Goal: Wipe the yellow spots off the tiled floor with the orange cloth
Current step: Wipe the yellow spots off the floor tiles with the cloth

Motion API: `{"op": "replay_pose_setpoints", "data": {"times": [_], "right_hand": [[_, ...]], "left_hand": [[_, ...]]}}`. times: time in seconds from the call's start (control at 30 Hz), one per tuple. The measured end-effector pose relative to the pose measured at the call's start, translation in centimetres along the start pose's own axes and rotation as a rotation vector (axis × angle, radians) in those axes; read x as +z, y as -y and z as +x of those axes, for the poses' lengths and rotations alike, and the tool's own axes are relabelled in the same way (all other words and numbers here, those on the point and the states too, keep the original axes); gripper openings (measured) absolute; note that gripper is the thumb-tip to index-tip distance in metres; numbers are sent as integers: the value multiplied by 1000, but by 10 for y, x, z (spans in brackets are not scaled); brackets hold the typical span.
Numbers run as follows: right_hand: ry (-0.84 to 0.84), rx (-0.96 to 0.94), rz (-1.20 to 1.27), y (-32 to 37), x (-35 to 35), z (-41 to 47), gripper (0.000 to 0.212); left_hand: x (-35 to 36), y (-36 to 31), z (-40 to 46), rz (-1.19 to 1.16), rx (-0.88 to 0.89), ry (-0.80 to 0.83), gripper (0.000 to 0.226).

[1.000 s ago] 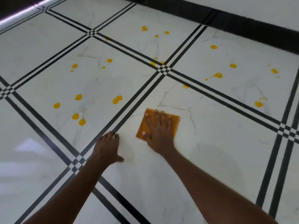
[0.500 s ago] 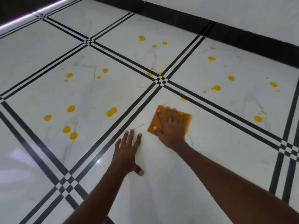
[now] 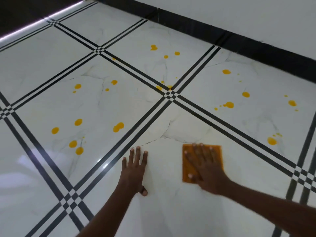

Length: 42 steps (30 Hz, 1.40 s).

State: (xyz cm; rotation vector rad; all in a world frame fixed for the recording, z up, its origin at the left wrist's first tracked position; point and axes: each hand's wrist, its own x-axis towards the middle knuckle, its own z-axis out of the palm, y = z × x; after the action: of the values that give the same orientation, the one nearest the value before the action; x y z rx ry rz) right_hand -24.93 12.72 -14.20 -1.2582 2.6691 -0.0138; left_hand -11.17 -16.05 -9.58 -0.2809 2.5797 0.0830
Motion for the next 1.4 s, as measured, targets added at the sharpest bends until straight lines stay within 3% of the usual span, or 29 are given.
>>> {"op": "replay_pose_setpoints", "data": {"times": [0.13, 0.27, 0.37, 0.53, 0.67, 0.77, 0.83, 0.97, 1.1, 1.17, 1.23, 1.3, 1.33, 1.4], "right_hand": [[-62, -143, 37, 27, -4, 82, 80], [0, 166, 83, -19, -25, 163, 83], [-44, 313, 107, -30, -20, 134, 84], [-13, 370, 94, -10, -12, 74, 84], [-81, 183, 104, 24, -11, 126, 82], [-69, -3, 90, 46, -18, 180, 83], [-51, -17, 77, 26, -23, 198, 84], [-155, 302, 85, -56, -17, 160, 79], [-201, 519, 173, -35, -6, 88, 81], [-208, 460, 216, 22, 0, 73, 81], [-197, 253, 213, 73, 6, 76, 79], [-184, 19, 199, 89, 2, 100, 77], [-174, -86, 155, 85, -1, 118, 76], [-126, -175, 99, 60, -11, 156, 76]], "left_hand": [[0, -1, -1, 32, 11, 6, 148], [1, 2, 1, 6, 9, 1, 154], [-3, 1, -2, 23, 7, 8, 156], [-19, 8, -1, 10, 33, 21, 146], [-2, 19, 2, -11, 41, -101, 141], [5, 20, 5, -25, 47, -73, 139], [-3, 18, 7, -57, 34, -22, 133], [-38, 5, 23, -62, -12, -105, 97], [-51, -20, 47, -193, 3, -134, 100], [-44, -22, 54, -297, -10, -161, 81], [-30, -14, 54, -416, 21, -382, 54], [-18, -1, 45, -401, -16, -548, 44], [-12, 5, 38, -342, -51, -532, 48], [-1, 11, 24, -236, -90, -341, 81]]}}
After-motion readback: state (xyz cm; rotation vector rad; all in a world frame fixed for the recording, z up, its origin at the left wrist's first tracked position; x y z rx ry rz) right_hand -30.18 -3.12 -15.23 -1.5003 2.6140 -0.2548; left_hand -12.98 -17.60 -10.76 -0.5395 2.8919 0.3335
